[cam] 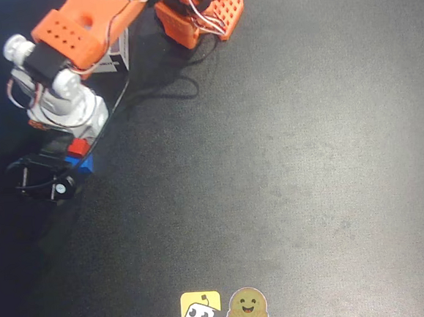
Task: Put the red cube on top of the blue cube.
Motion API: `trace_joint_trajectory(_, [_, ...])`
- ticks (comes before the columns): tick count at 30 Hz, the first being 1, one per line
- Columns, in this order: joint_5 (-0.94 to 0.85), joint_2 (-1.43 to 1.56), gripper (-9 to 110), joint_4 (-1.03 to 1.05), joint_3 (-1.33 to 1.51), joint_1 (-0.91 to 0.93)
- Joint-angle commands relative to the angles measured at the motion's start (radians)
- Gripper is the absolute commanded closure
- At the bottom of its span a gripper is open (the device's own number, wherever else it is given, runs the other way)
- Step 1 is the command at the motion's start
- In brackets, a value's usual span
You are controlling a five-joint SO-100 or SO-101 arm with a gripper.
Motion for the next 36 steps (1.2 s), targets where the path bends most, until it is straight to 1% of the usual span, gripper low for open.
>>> trace_joint_trajectory(1, [-0.038,-0.005,98,-0.014,-0.067,0.012])
trace_joint_trajectory(22, [-0.060,-0.143,98,-0.103,-0.100,0.021])
trace_joint_trajectory(36, [-0.060,-0.179,98,-0.103,-0.083,0.058])
